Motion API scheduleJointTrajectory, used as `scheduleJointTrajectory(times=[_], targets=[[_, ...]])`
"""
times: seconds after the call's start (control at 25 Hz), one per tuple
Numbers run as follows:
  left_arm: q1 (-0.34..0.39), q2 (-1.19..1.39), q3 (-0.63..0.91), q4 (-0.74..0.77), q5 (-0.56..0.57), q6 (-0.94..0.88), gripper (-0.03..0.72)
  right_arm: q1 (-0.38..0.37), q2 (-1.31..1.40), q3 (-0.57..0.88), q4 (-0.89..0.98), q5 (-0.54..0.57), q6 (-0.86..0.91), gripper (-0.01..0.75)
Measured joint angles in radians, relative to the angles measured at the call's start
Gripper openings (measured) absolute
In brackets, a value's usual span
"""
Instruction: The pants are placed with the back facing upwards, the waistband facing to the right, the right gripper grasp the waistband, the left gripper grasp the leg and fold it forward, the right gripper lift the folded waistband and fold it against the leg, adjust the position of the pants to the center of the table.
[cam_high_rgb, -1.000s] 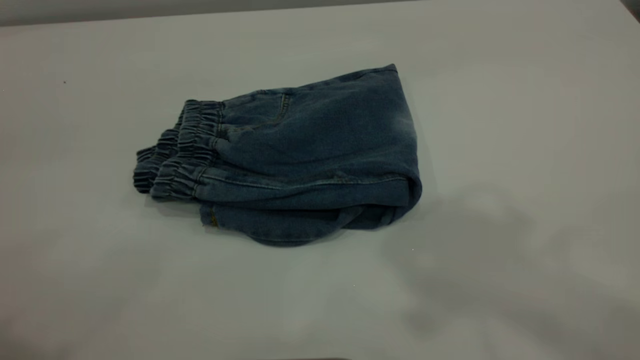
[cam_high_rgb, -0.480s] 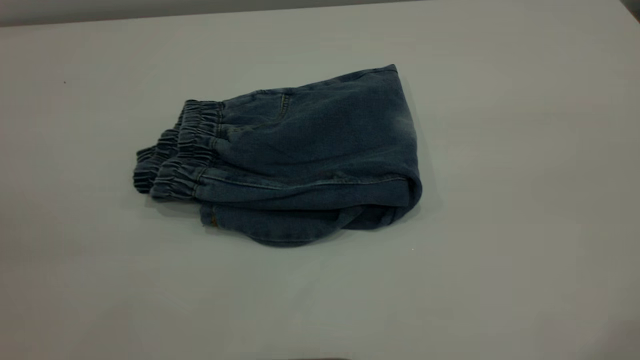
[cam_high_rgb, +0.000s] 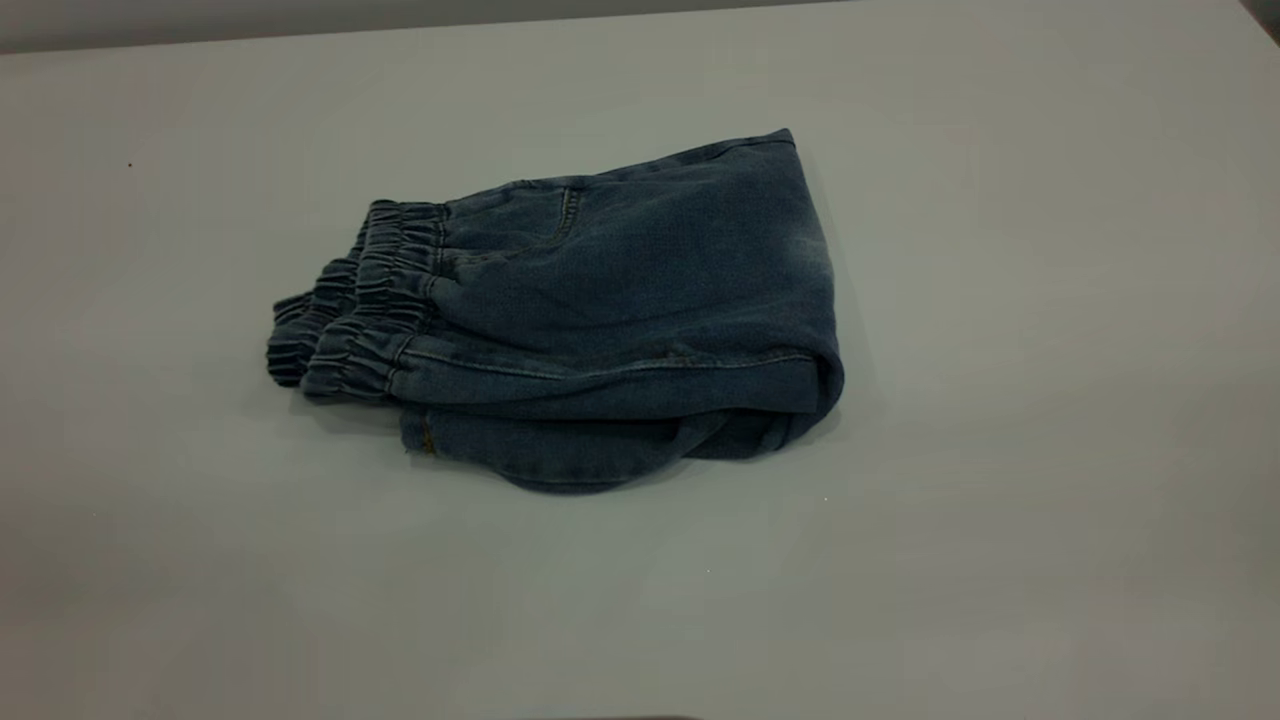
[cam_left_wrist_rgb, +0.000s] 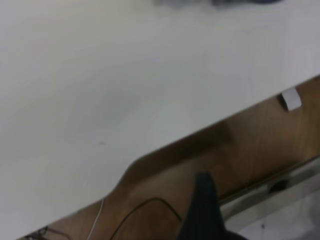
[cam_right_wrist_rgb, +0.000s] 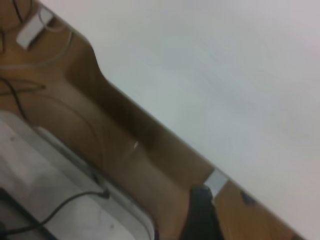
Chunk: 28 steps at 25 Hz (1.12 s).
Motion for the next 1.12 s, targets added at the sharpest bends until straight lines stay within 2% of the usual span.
scheduleJointTrajectory(times=[0.32,0.56,0.96,1.04,1.12], targets=[[-0.002,0.0,0.008,0.0,-0.012,0.0,0.515,0.0,-0.132,0.001,0.008,0.0,0.0,0.456],[-0.002,0.0,0.008,0.0,-0.012,0.0,0.515,0.0,-0.139,0.002,0.083,0.0,0.0,0.453],[-0.002,0.0,0.008,0.0,-0.014,0.0,0.515,0.0,-0.139,0.003,0.088,0.0,0.0,0.436],[0.011,0.0,0.008,0.0,-0.015,0.0,0.515,-0.017,-0.139,0.003,0.09,0.0,0.0,0.436],[0.051,0.0,0.008,-0.001,-0.015,0.0,0.515,-0.084,-0.139,0.003,0.096,0.0,-0.001,0.436]])
